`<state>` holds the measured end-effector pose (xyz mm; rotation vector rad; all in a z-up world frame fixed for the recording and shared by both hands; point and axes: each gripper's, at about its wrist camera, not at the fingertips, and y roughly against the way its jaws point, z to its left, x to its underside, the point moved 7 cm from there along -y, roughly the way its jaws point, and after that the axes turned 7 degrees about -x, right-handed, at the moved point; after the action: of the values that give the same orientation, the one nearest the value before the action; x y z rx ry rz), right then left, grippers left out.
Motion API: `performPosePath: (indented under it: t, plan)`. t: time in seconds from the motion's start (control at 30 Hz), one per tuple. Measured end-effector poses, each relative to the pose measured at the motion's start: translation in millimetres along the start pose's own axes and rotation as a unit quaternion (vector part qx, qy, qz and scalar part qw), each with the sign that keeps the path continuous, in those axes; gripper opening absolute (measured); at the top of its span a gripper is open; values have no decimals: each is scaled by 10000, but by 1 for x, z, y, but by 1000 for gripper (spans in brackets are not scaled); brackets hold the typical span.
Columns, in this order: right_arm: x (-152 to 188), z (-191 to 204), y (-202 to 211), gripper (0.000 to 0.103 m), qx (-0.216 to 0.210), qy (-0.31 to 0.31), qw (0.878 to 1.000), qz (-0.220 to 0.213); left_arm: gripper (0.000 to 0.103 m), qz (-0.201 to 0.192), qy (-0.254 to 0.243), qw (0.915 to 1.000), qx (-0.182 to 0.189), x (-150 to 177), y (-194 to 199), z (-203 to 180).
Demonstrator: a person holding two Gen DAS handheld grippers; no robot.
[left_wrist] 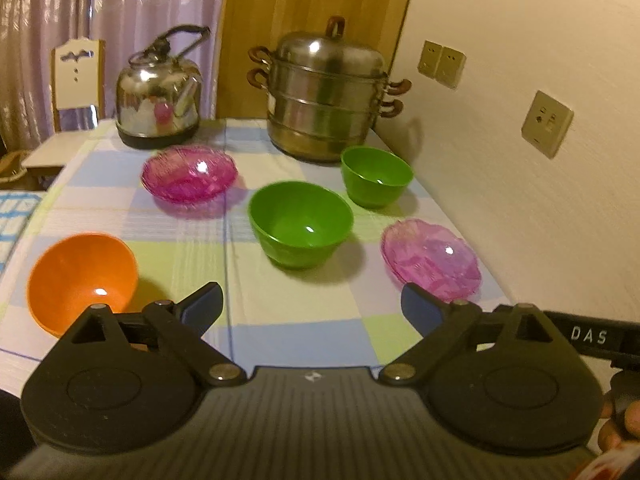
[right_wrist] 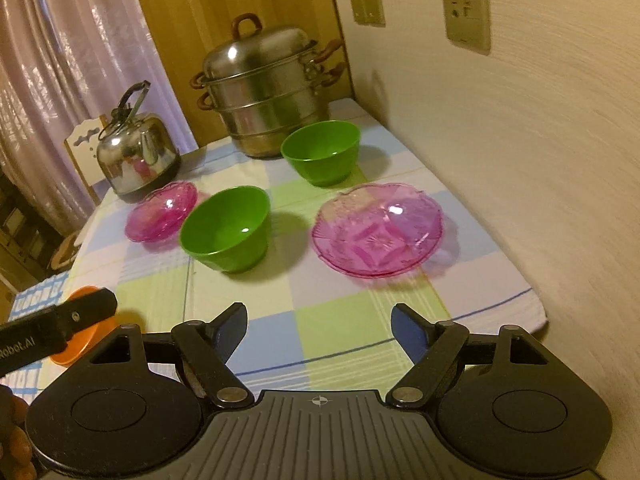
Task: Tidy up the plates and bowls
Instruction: 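Move both grippers to the other large pink plate beside the wall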
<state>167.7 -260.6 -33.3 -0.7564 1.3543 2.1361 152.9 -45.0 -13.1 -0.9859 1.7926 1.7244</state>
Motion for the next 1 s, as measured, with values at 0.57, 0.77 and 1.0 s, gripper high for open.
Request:
performPosePath:
  t: [0.57, 0.77, 1.0]
  plan:
    - [-7, -28, 5, 79, 111, -282, 9994, -145, 95, 219, -108, 9995, 188, 8, -20, -20]
    - [-10, -41, 6, 79, 195, -360, 9990, -176, 95, 290, -178, 9992, 220, 11, -28, -28]
    - [-14, -57, 4, 79, 328, -401, 9984, -226, 95, 363, -276, 9986, 252, 13, -41, -41]
